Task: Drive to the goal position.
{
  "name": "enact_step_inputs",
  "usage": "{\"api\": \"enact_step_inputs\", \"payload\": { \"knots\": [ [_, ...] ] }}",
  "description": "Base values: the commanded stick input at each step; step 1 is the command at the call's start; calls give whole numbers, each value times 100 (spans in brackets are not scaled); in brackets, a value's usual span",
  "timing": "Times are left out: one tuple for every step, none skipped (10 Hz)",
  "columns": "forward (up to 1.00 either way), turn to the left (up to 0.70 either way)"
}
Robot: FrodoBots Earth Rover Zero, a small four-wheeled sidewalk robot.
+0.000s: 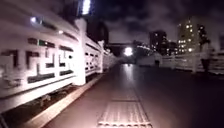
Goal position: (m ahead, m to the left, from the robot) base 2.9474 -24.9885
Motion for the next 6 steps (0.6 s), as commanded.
{"api": "enact_step_inputs", "payload": {
  "knots": [
    [45, 0],
    [45, 0],
    [45, 0],
    [45, 0],
    [45, 0],
    [45, 0]
  ]
}}
